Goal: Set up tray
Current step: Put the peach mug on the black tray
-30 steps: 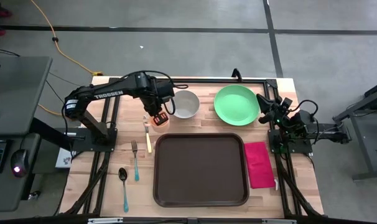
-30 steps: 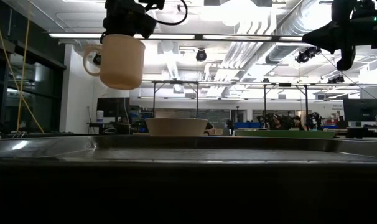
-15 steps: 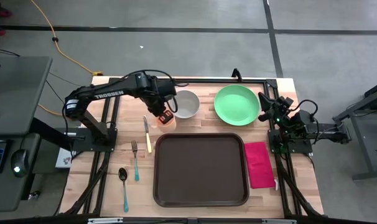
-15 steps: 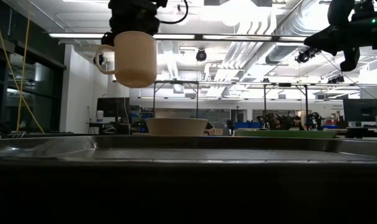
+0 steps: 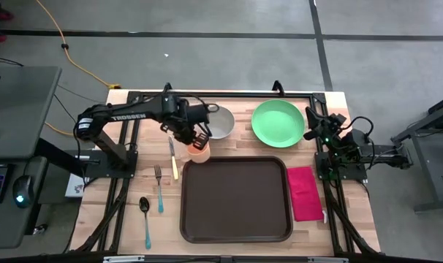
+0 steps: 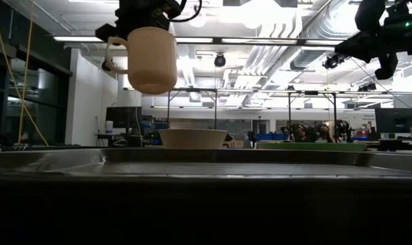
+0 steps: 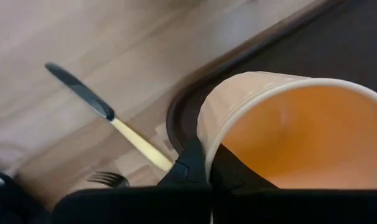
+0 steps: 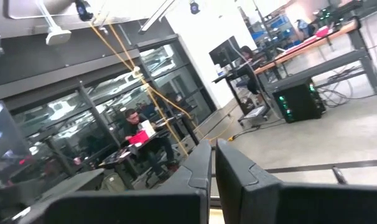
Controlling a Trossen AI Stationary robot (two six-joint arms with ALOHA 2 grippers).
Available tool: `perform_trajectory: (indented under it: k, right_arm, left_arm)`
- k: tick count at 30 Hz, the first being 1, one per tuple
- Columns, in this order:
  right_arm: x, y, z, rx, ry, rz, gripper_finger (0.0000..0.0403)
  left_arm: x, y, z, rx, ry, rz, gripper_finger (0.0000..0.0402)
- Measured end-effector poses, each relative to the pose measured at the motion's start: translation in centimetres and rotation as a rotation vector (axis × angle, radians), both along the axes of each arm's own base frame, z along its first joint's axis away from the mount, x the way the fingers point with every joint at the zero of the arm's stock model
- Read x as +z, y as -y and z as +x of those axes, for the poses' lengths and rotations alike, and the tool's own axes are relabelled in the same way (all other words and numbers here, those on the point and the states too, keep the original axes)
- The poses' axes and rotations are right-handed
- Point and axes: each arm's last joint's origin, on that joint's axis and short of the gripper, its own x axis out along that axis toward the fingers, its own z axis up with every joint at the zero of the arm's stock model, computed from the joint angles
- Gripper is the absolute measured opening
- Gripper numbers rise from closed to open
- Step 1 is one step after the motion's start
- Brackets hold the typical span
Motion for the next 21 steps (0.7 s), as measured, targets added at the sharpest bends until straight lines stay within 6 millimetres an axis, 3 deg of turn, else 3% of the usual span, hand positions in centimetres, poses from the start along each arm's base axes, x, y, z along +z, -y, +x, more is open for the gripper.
perform_trajectory:
  k: [9, 21]
  right_arm:
    - [0.0, 0.0, 0.0, -0.019, 0.0, 0.006, 0.0]
    - [0.0, 0.0, -0.1, -0.022, 0.006, 0.007, 0.0]
  left_arm:
    - [-0.3, 2.5, 0.3, 0.081, -0.027, 0.021, 0.0017]
    - [-2.1, 2.6, 1.5, 0.076, -0.114, 0.018, 0.0017]
